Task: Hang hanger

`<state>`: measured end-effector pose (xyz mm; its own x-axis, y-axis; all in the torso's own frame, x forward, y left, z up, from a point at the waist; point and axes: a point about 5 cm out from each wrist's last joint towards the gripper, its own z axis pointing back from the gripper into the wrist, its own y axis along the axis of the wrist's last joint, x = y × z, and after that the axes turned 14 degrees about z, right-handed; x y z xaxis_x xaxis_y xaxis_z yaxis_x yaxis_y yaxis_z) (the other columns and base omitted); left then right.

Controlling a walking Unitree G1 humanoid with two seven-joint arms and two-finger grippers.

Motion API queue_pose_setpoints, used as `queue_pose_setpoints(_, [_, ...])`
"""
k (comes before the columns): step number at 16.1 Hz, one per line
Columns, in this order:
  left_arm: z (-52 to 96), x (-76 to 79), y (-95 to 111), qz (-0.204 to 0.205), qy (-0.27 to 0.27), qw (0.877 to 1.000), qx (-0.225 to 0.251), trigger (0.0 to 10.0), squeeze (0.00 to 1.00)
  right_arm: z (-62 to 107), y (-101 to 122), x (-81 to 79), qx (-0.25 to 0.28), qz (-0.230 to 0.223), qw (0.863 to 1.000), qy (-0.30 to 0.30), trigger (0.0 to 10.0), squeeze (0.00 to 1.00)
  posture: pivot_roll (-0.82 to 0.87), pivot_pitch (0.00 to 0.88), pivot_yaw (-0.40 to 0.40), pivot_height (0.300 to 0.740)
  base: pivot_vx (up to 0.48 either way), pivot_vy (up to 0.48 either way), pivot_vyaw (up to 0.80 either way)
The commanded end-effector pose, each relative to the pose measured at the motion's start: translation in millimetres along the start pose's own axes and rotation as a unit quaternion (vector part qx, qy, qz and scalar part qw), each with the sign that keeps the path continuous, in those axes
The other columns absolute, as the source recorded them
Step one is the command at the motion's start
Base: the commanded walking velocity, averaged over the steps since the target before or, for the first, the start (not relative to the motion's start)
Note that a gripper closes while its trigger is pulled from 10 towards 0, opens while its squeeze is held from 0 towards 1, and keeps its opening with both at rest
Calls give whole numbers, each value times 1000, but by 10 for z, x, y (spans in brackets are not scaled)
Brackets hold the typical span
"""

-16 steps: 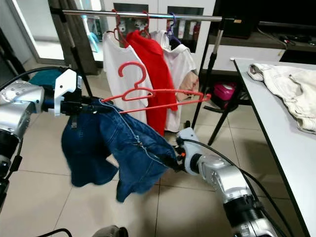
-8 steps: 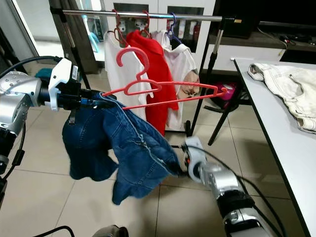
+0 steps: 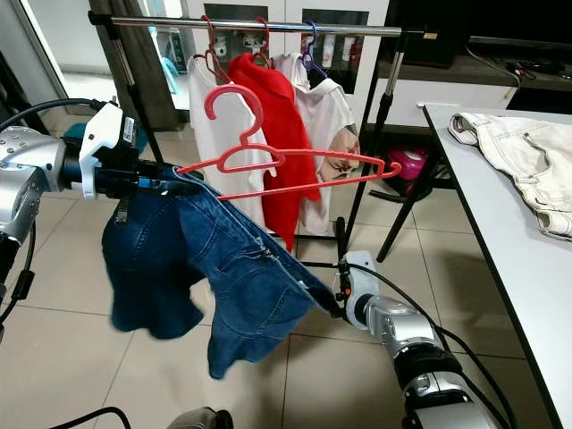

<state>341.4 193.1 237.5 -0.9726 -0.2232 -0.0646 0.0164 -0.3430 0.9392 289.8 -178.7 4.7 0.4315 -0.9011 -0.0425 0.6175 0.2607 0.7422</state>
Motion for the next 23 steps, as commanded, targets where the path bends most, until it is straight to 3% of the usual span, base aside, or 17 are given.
queue_pose_setpoints(1, [154,-44,66,-15,34,999,4,0,0,36,-67,86,-8,-16,1000,-16,0,0,-76,0,64,740,0,0,0])
queue_pose_setpoints(9, [387,-39,-130,5,90,996,-2,0,0,167,4,359,66,-90,991,-71,0,0,-77,0,69,740,0,0,0])
queue_pose_setpoints(10, [436,-10,-150,8,101,995,16,0,0,219,77,453,101,-126,982,-94,0,0,-79,0,69,740,0,0,0])
queue_pose_setpoints(14, [522,182,-249,19,86,995,55,0,0,325,221,655,152,-200,958,-141,0,0,-90,0,68,740,0,0,0])
queue_pose_setpoints(17, [508,409,-489,48,54,997,19,0,0,424,441,834,189,-227,940,-171,0,0,-88,0,54,740,0,0,0])
queue_pose_setpoints(20, [447,529,-627,48,39,998,-26,0,0,500,666,936,209,-209,938,-181,0,0,-91,0,57,740,0,0,0])
queue_pose_setpoints(23, [472,542,-839,38,70,990,-117,0,0,559,804,1002,218,-190,939,-188,0,0,-89,0,55,740,0,0,0])
